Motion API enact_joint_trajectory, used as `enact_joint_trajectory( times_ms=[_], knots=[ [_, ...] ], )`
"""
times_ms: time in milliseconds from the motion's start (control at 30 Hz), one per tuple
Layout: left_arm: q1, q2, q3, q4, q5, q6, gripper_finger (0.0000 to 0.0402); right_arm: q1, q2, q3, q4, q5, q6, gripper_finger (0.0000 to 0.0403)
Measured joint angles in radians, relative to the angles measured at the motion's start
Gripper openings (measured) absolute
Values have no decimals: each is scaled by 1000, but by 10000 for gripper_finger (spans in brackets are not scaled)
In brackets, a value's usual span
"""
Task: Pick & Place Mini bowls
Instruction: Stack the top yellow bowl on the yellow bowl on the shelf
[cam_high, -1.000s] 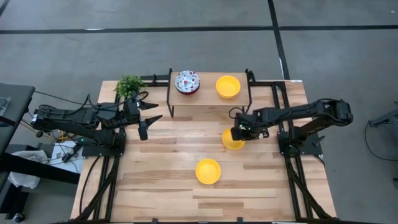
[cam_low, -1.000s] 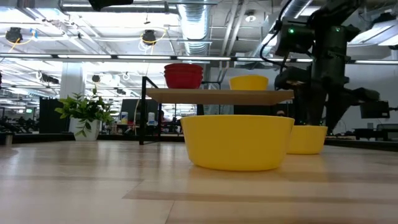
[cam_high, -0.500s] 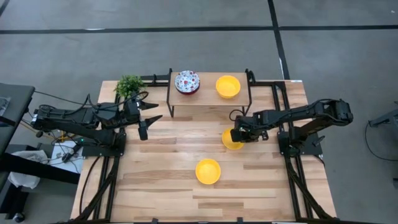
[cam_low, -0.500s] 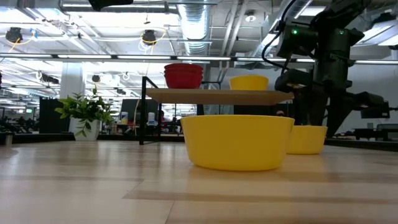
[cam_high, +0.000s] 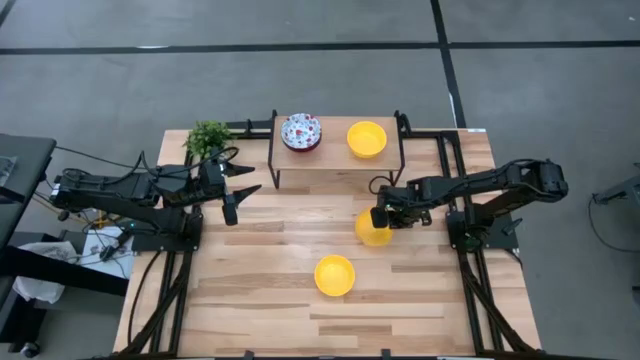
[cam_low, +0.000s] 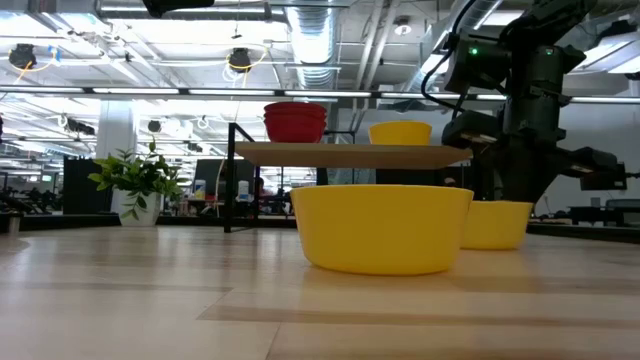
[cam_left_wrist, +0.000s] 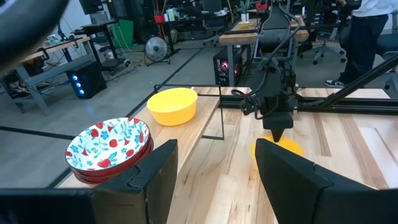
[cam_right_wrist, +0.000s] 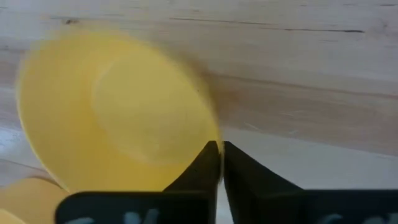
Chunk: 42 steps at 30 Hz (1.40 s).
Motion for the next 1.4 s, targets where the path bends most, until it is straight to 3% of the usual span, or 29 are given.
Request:
enact_joint_trajectory(
  times_ms=[533, 900, 1400],
  knots=[
    [0, 0, 0, 0, 0, 0, 214, 0, -9, 16, -31, -3, -21, 1],
    [0, 0, 0, 2, 0, 0, 214, 0, -25, 268, -425, 4, -155, 1],
    [0, 0, 0, 2, 0, 0, 214, 0, -57, 507, -627, 49, -204, 0]
  ],
)
